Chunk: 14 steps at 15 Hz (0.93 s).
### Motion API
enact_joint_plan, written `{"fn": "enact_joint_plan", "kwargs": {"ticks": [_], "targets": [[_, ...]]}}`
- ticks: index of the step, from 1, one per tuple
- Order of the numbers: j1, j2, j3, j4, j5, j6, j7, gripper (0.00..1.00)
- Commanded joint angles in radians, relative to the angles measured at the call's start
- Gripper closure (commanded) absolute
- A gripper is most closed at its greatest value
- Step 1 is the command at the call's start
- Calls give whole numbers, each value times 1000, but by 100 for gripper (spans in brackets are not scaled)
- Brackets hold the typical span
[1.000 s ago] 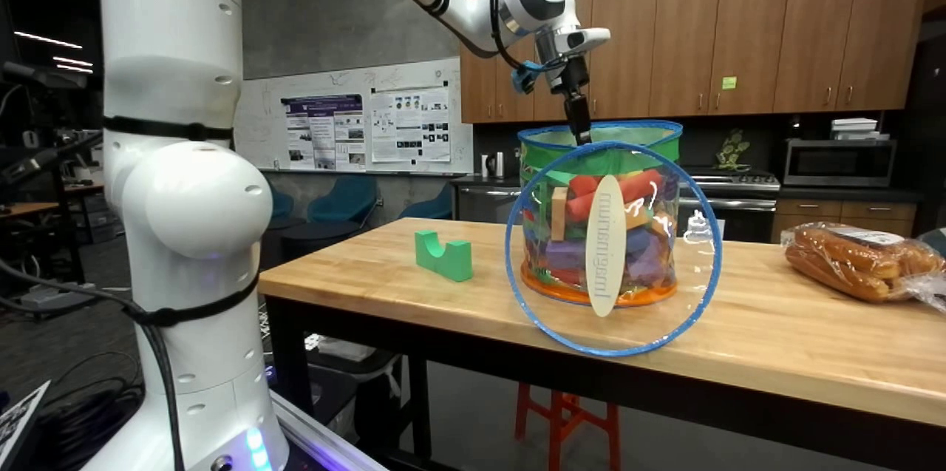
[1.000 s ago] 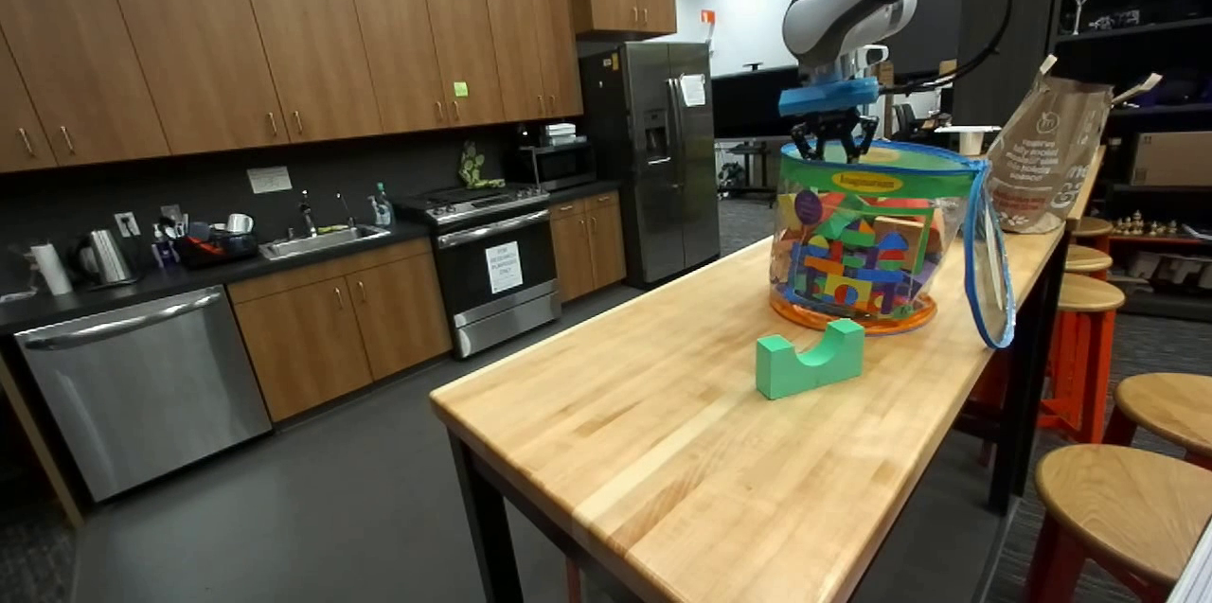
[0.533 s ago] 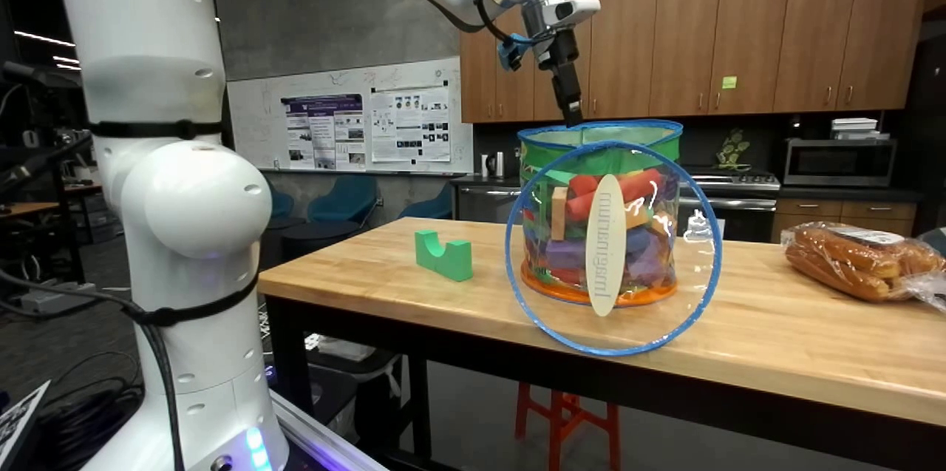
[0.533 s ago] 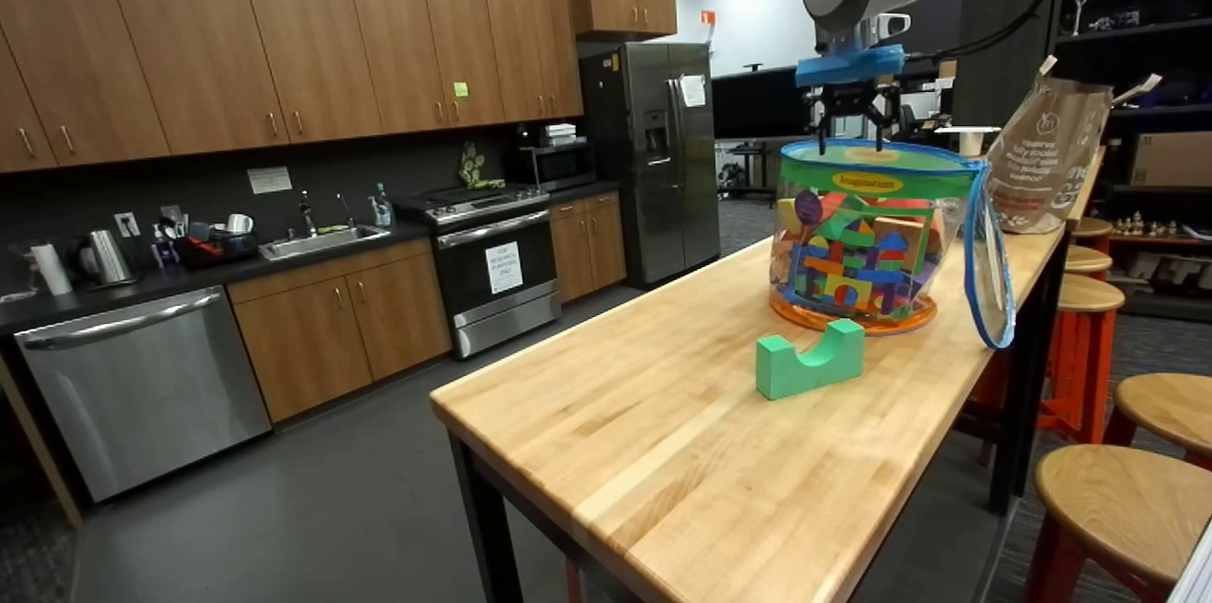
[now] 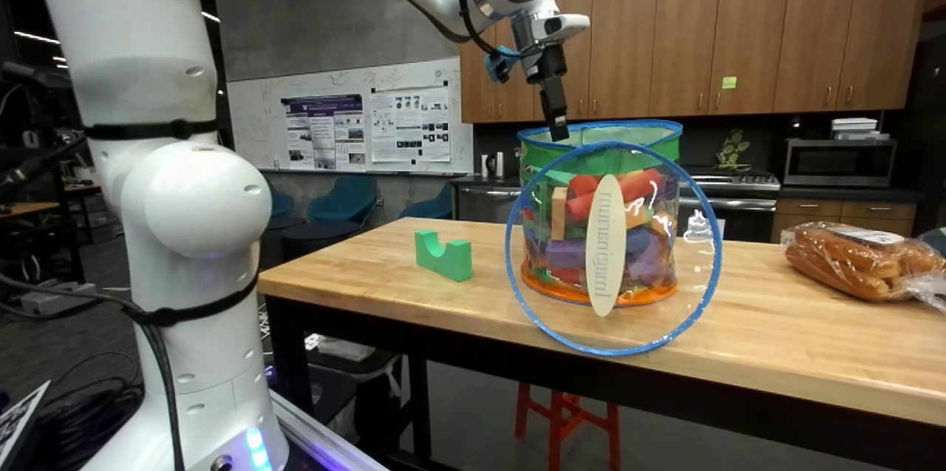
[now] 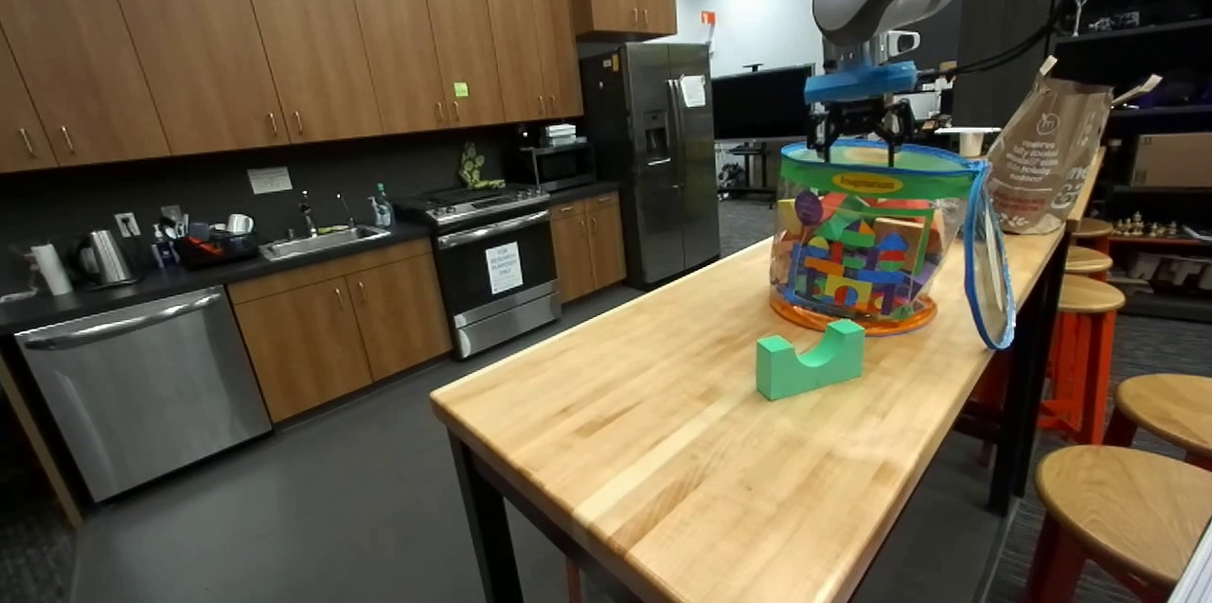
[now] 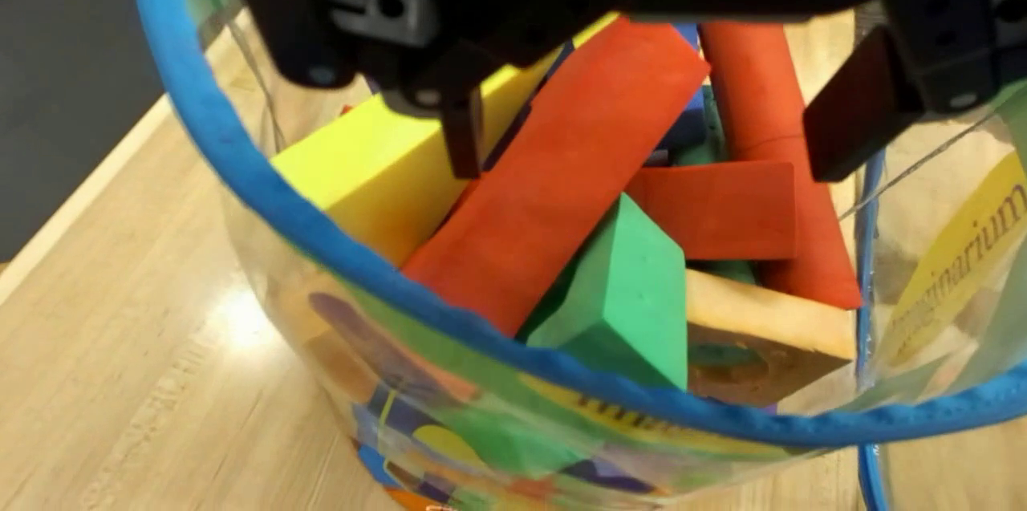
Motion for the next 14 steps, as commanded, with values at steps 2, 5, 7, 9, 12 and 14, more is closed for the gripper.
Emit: {"fn": "enact_joint_plan", "kwargs": {"ticks": [2,5,7,9,12,14], "targets": [[-15,-13,8,-50,-3,61,21,0],[-21,-2,6,-57,2,62,26,0],[-23,6,7,-68,4,58,29,0],[-22,13,7,-83,8,58,32,0],[-16,24,10,-102,18,53,30,0],[-14,24,13,-104,17,51,29,26]]}}
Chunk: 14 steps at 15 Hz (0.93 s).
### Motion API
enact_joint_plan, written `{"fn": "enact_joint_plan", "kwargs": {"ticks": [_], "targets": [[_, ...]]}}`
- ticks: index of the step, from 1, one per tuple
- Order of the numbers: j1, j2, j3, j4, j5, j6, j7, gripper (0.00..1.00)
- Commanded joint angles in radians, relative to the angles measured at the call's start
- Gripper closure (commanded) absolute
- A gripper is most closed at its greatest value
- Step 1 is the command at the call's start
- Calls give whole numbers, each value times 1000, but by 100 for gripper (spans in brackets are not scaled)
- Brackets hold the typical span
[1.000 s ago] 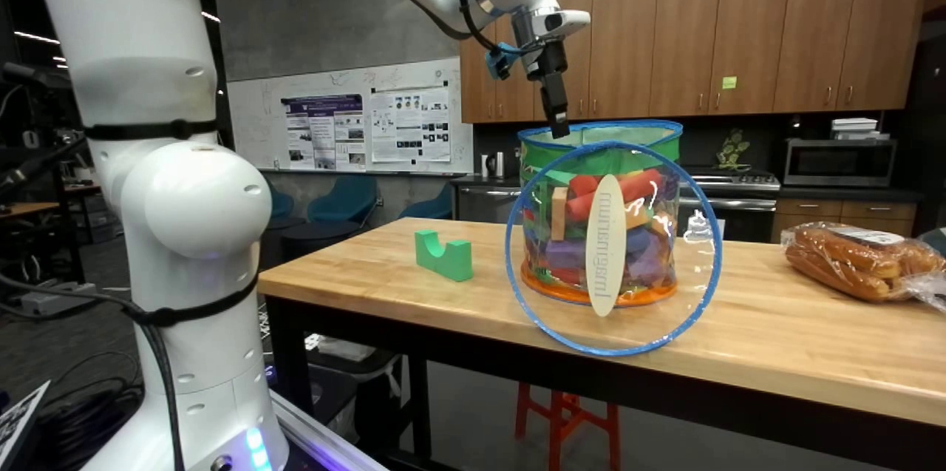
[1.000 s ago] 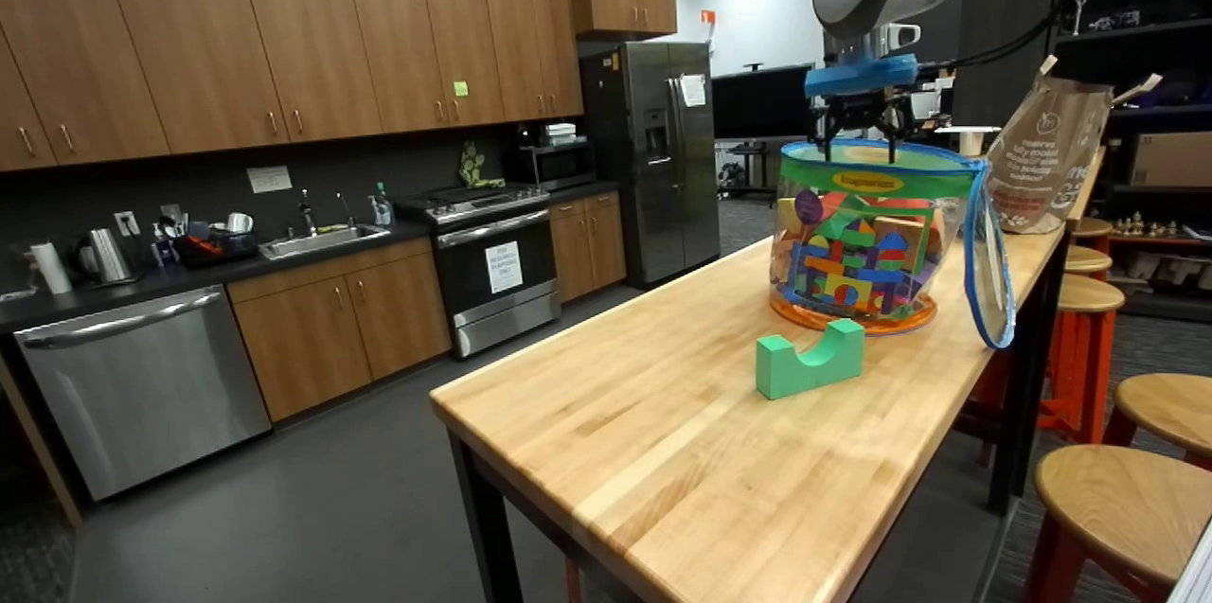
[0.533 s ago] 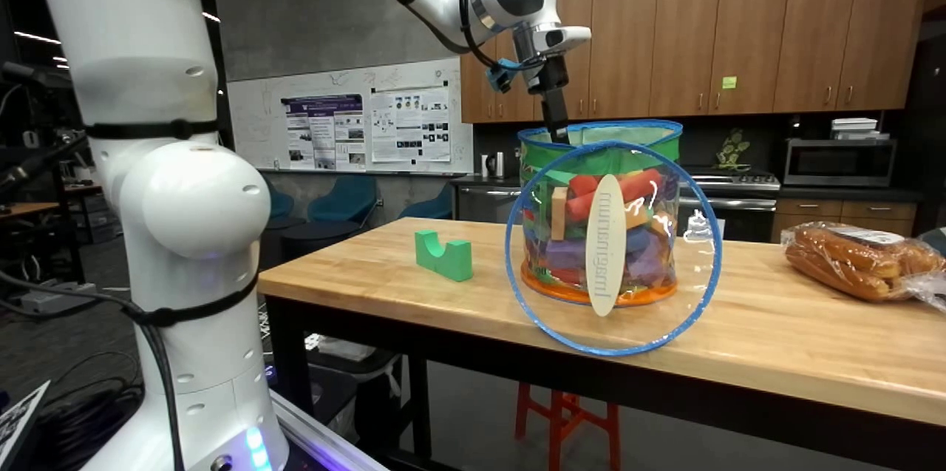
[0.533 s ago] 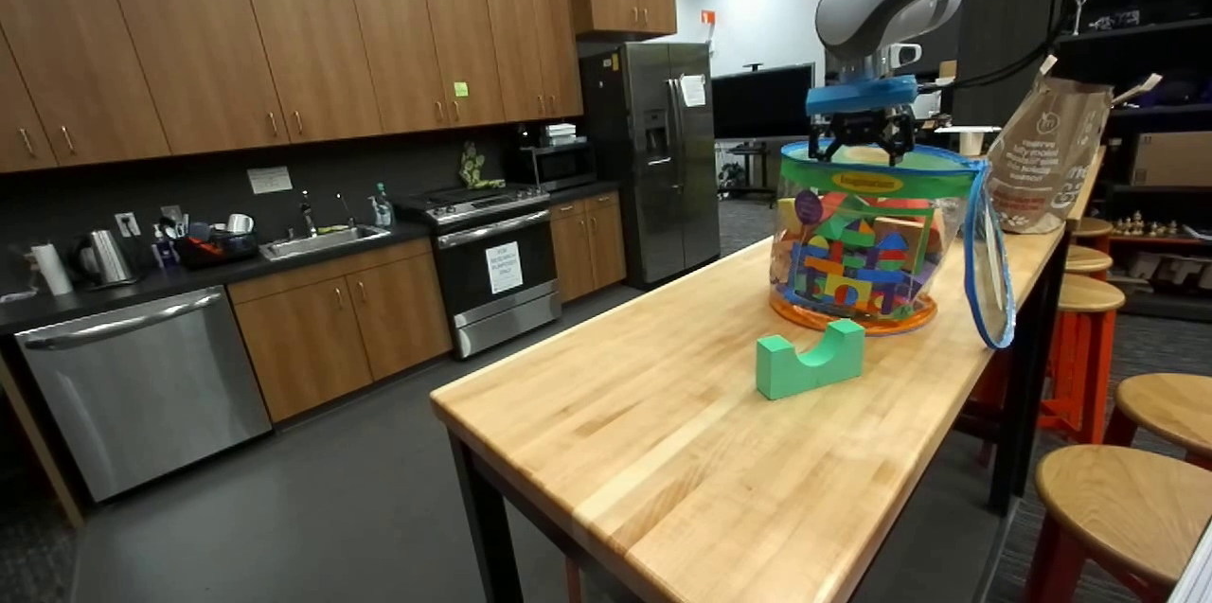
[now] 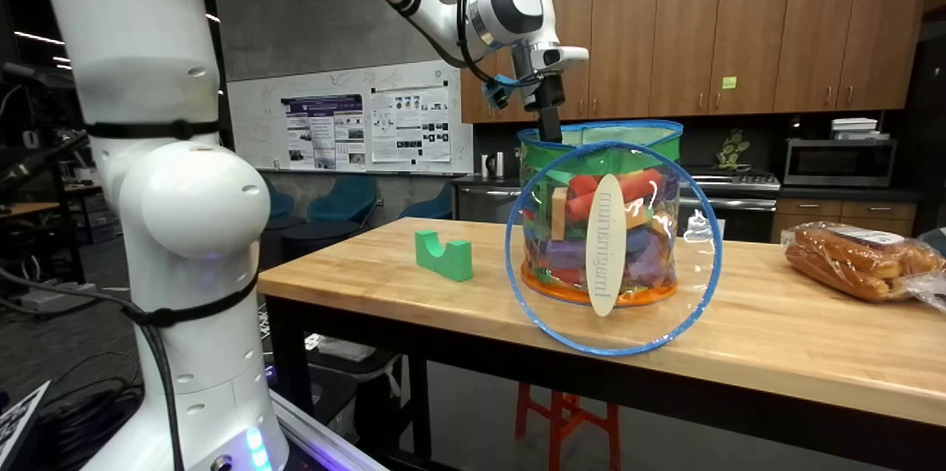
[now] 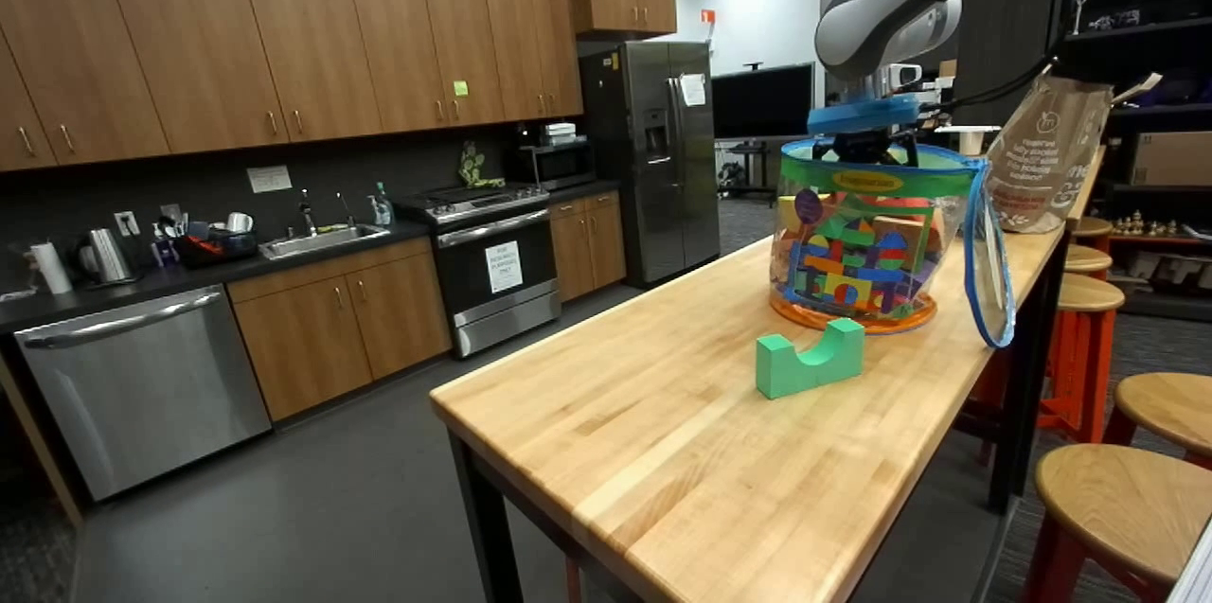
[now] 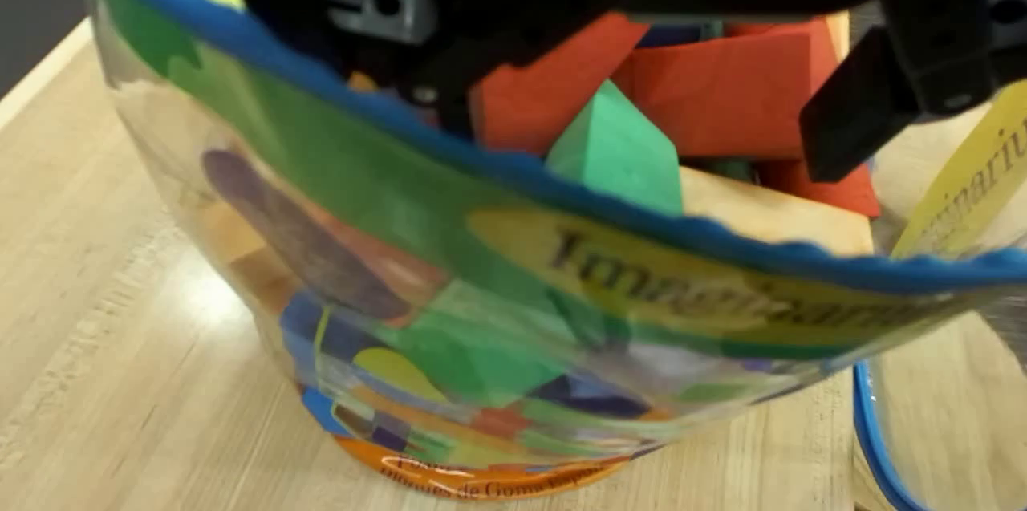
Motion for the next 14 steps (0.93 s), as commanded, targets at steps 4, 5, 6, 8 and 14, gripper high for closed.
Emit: {"fn": "enact_joint_plan", "kwargs": {"ticks": [4,5,6,8,14], "targets": [[-1,-3,16,-11,14,-1,9,55],[-1,-6,16,-10,13,-2,10,62],[-2,-8,15,-11,14,-2,10,72],[-4,-15,13,-14,15,-1,12,82],[-8,-79,17,-4,3,-2,12,85]]}}
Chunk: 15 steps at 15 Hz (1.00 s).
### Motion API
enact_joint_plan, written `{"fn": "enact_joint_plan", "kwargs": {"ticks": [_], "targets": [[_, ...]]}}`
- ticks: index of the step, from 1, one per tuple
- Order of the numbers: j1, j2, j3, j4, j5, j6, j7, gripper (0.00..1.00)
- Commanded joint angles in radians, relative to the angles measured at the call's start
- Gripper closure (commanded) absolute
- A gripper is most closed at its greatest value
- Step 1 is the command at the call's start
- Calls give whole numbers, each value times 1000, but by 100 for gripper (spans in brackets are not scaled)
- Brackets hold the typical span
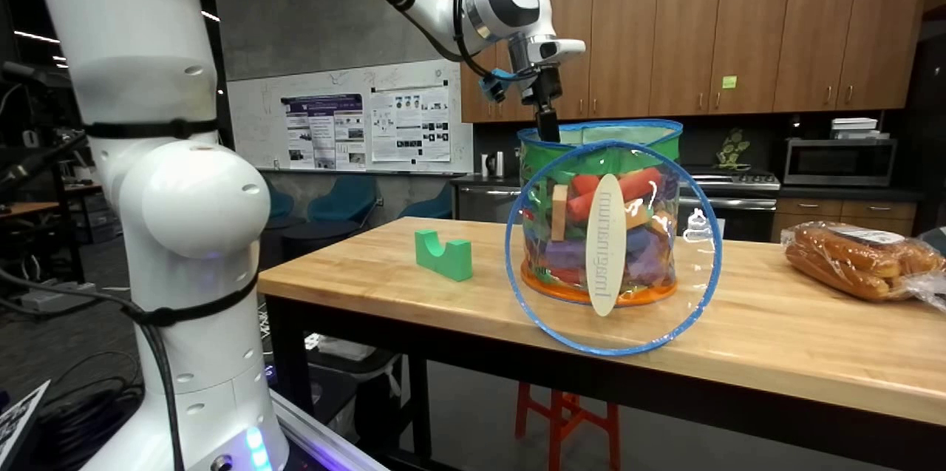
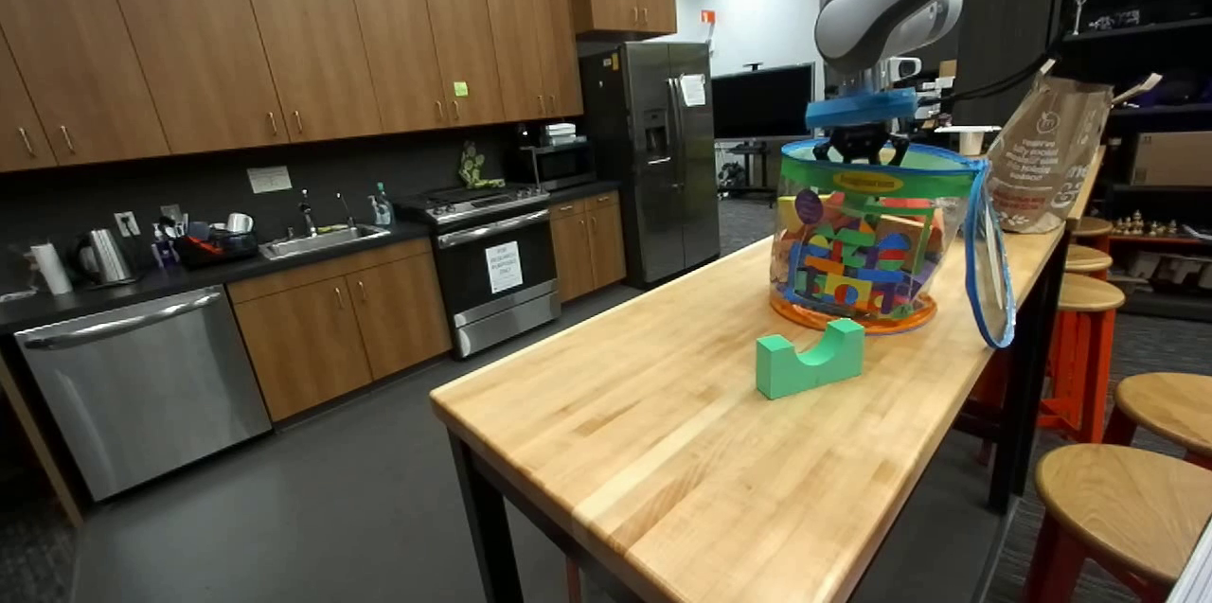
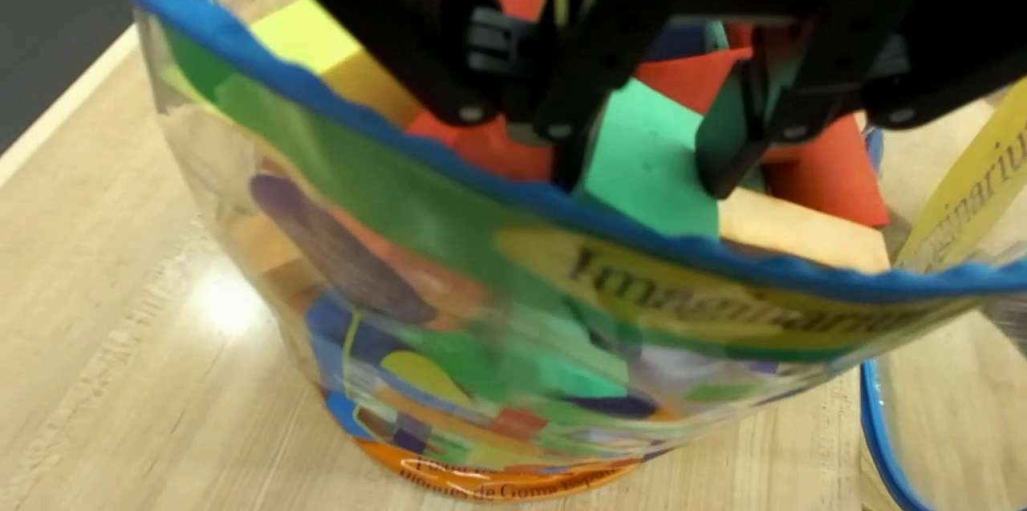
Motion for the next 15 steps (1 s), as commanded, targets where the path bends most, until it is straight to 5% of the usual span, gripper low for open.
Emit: {"fn": "enact_joint_plan", "kwargs": {"ticks": [1,15], "targets": [[-7,-72,8,-3,1,-4,5,85],[33,-331,127,-37,30,-32,-77,85]]}}
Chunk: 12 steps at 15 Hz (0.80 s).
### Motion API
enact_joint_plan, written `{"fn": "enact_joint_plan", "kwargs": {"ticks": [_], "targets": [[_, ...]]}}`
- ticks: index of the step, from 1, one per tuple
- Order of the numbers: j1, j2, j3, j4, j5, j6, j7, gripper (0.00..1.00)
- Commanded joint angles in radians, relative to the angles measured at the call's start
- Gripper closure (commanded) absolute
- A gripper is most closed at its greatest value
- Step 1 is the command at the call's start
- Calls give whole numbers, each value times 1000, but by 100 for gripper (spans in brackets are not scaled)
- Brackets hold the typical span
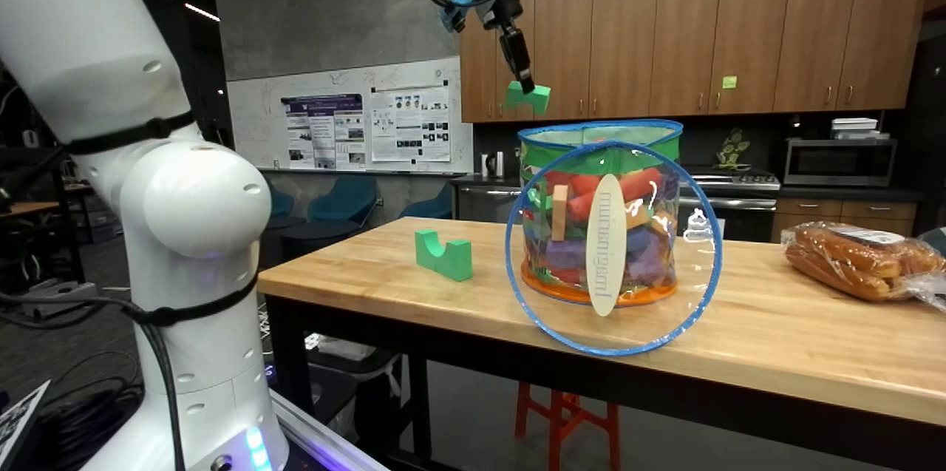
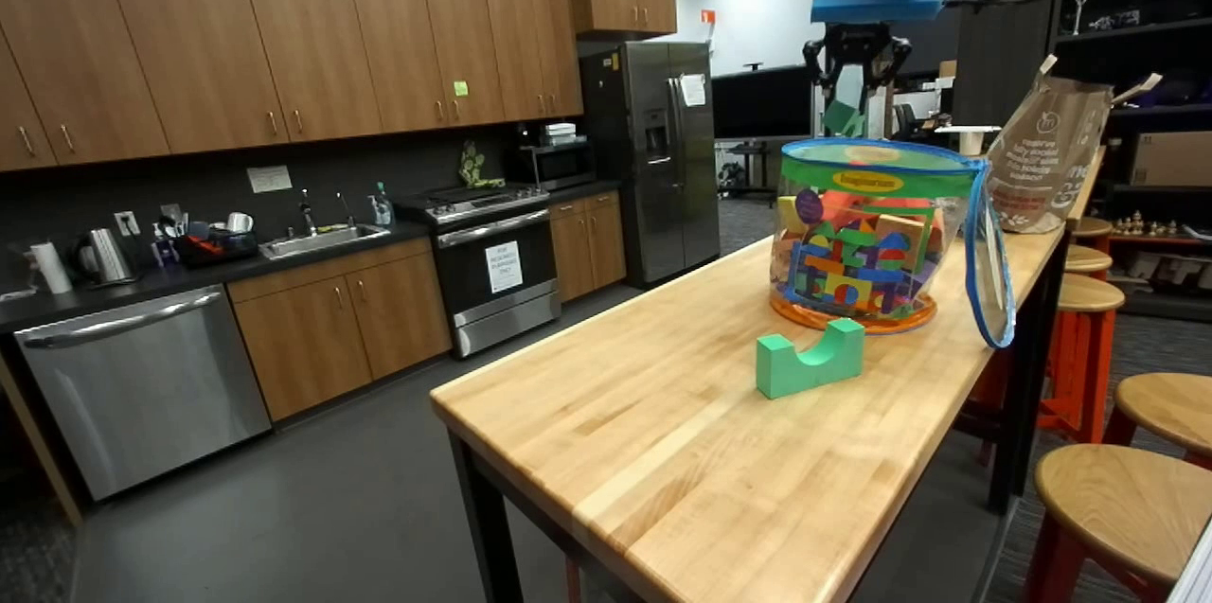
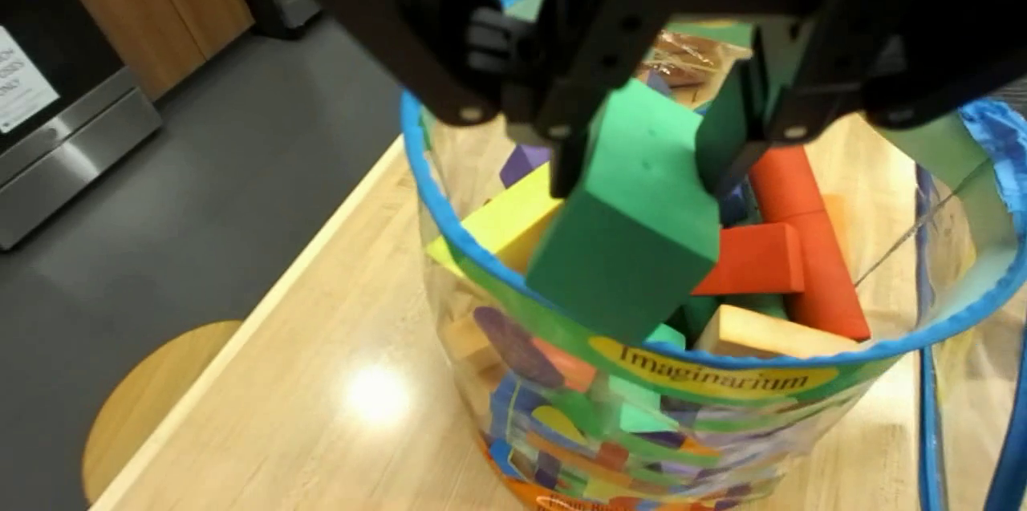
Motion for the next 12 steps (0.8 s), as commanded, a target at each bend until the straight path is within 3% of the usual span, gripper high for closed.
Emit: {"fn": "enact_joint_plan", "kwargs": {"ticks": [1,12], "targets": [[29,-86,49,-48,38,-21,-60,85],[91,-112,164,-214,146,-21,-76,85]]}}
